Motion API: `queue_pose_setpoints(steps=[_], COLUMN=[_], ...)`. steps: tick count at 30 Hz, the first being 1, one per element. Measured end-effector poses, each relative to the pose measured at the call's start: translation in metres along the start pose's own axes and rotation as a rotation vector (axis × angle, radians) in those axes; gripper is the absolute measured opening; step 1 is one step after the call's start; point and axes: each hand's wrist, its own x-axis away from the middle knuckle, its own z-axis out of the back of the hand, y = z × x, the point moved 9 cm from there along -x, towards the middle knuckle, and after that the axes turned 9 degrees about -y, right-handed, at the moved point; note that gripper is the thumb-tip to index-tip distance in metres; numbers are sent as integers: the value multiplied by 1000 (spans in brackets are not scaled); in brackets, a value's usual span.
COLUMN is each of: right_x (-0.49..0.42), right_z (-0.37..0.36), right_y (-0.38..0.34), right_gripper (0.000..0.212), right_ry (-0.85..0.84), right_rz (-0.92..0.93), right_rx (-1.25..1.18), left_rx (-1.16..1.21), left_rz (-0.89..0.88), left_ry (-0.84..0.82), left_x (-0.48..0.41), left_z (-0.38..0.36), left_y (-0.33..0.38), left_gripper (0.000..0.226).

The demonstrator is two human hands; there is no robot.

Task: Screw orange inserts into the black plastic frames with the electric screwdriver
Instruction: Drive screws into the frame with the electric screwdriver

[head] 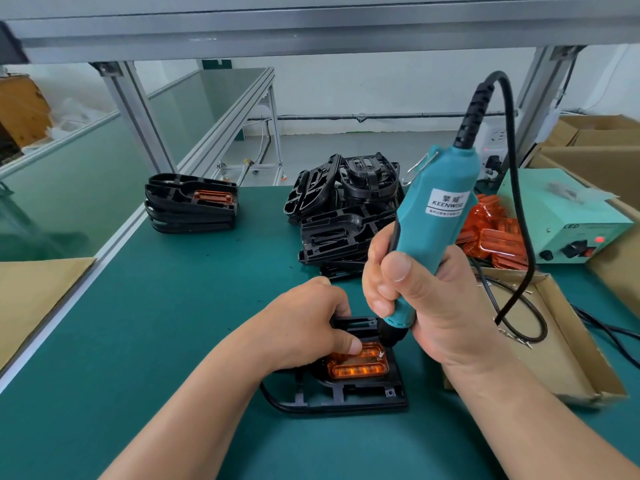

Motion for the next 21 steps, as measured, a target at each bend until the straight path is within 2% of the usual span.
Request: queue_pose_setpoints(steps=[10, 16, 21], right_x=[-1, 3, 5], right_z=[-11, -2, -2], right_y=[6, 5, -4], right_gripper=[34, 43, 44], right_ry=[-85, -16, 9], right_rz=[-46, -33, 21], right_rx=[-16, -48, 37], left_rx=[39, 15, -3], left_rz=[-2, 2, -7], left_ry=[-23, -25, -40], left_x=[0, 0, 1], left_z=[-1, 0, 1], left_y=[2, 4, 5], left_gripper=[32, 32, 34])
